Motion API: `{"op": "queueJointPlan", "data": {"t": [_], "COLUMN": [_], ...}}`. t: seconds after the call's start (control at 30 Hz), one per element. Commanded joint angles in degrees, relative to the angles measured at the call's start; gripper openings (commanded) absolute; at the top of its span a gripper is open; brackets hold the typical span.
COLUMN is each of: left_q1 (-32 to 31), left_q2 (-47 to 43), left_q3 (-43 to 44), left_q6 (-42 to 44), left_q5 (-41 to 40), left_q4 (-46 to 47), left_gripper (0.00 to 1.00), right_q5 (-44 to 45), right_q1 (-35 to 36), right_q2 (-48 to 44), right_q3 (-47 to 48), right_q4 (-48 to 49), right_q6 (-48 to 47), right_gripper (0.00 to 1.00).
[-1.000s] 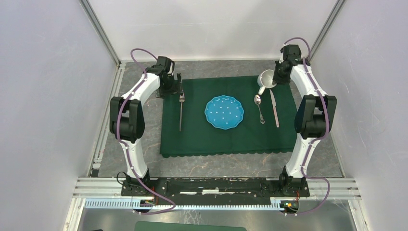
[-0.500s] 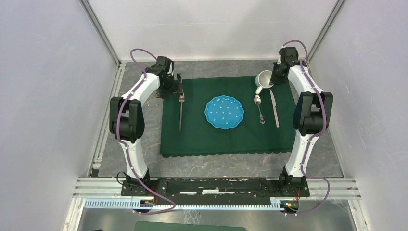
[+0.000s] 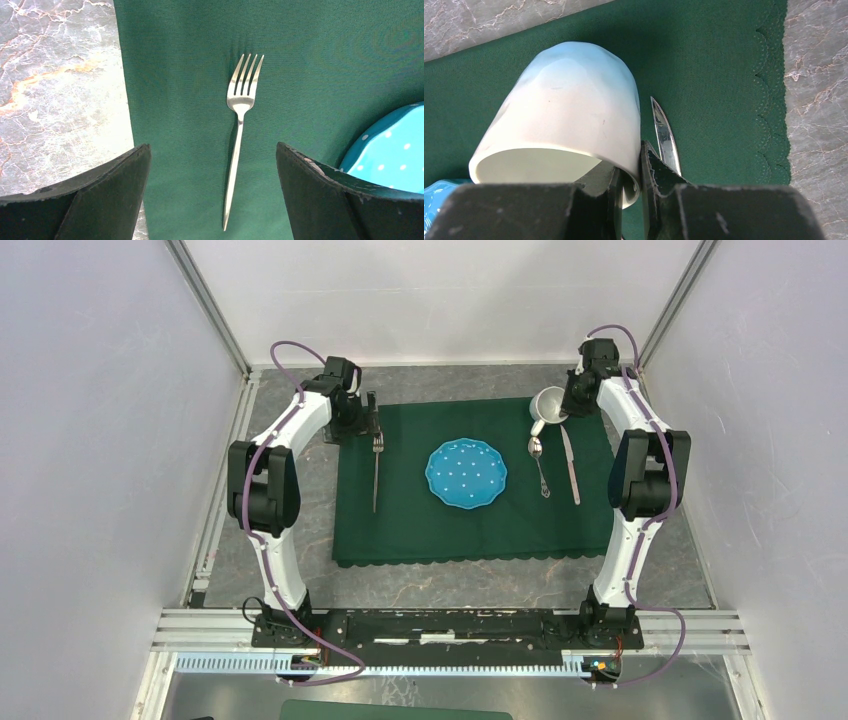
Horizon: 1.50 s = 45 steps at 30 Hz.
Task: Set the dinner table for one person
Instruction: Place the cup on the napkin.
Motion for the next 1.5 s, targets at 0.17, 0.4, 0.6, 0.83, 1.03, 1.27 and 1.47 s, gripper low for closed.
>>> {"op": "queueJointPlan", "data": {"t": [0.17, 0.4, 0.6, 0.83, 1.03, 1.27, 1.47], "left_q1": [0.39, 0.39, 0.39, 0.39, 0.39, 0.39, 0.39], "left_q2": [-1.25, -1.86, -2.29, -3.42, -4.03, -4.23, -4.34], "left_q3": [1.09, 0.85, 0.08, -1.04, -1.97, -2.43, -2.51], "left_q6": [-0.95, -1.07, -1.36, -1.66, -2.24, -3.17, -3.76], "left_q5": [1.33, 1.05, 1.05, 0.83, 1.15, 1.83, 2.32], "left_q4": [1.48, 1.64, 1.66, 1.99, 2.46, 3.37, 4.05], "left_gripper": [1.0, 1.0, 1.0, 1.0, 1.0, 1.0, 1.0], "right_q5": [-0.98, -1.14, -1.7, -2.12, -2.11, -2.2, -2.19], "right_q1": [-0.11, -0.09, -0.03, -0.08, -0.03, -0.1, -0.11], "right_q2": [-1.64, -2.57, -3.52, -3.83, -3.77, -1.69, -1.82], "right_q3": [1.87, -0.68, -3.42, -4.4, -3.51, 1.11, 0.54], "right_q4": [3.19, 3.17, 4.09, 5.03, 5.12, 2.81, 3.36], "right_q6": [0.91, 0.71, 0.4, 0.16, -0.02, -0.89, -0.55], "right_gripper": [0.0, 0.0, 0.0, 0.0, 0.0, 0.0, 0.17]}}
